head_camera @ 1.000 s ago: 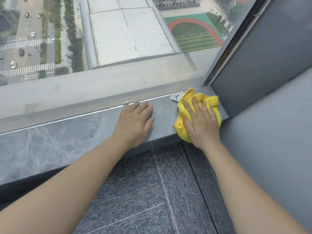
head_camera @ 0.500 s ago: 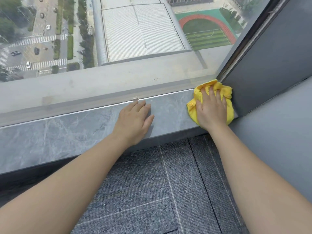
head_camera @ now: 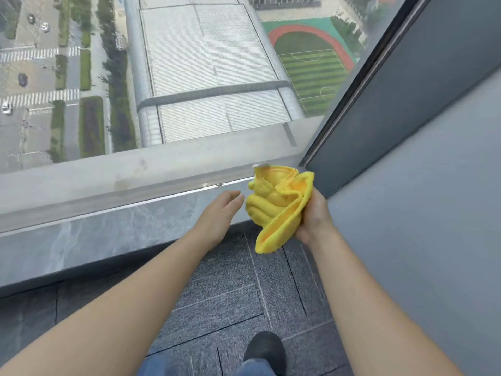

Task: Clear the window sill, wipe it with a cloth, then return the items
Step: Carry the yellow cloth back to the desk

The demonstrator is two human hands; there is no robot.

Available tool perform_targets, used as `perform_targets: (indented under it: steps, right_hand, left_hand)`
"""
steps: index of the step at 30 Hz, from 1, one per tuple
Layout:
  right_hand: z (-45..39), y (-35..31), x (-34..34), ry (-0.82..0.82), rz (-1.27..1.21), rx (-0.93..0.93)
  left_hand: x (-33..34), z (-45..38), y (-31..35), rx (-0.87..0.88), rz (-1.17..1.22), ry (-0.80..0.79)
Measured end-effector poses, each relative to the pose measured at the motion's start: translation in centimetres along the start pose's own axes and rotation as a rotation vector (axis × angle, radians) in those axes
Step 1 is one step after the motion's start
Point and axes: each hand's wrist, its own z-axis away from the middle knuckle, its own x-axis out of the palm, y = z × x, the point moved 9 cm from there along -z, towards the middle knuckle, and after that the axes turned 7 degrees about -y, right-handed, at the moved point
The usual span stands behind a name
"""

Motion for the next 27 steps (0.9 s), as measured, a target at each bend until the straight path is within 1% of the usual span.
perform_targets:
  steps: [3, 5, 9, 13, 16, 18, 20, 23, 25, 27]
  right_hand:
    - [5.7, -5.0, 8.3, -0.083, -0.032, 0.108]
    - [8.5, -7.4, 13.0, -0.146, 0.011, 0.156]
    - [15.3, -12.5, 23.8, -0.307, 0.094, 0.252]
    - [19.9, -14.2, 30.2, -0.326, 0.176, 0.31]
    - [23.7, -13.1, 35.8, -0.472, 0.363, 0.333]
    - [25.9, -11.9, 39.9, -0.545, 0.521, 0.3]
    - [27.8, -10.2, 44.0, -0.56, 0.644, 0.231]
    - [31.1, -7.2, 49.6, -0.501, 0.712, 0.153]
    - [33.0, -5.0, 52.9, -0.487, 0.738, 0.147]
    - [35.2, -2.4, 56.4, -0.536, 0.787, 0.162]
  left_hand:
    - [-2.0, 6.0, 6.8, -0.07, 0.317, -0.019]
    - [-3.6, 9.2, 10.4, -0.064, 0.416, 0.002]
    - [-10.7, 18.3, 18.1, -0.032, 0.534, 0.255]
    - [-16.8, 26.7, 21.8, -0.024, 0.541, 0.458]
    - [-20.2, 33.1, 23.1, 0.001, 0.545, 0.586]
    - [-22.6, 37.8, 23.2, 0.021, 0.547, 0.671]
    - [-25.0, 42.9, 22.7, 0.043, 0.546, 0.742]
    - [-27.8, 51.7, 21.4, 0.062, 0.578, 0.846]
    - [-29.2, 57.3, 20.3, 0.053, 0.616, 0.912]
    - [-30.2, 62.4, 19.1, 0.065, 0.675, 0.969]
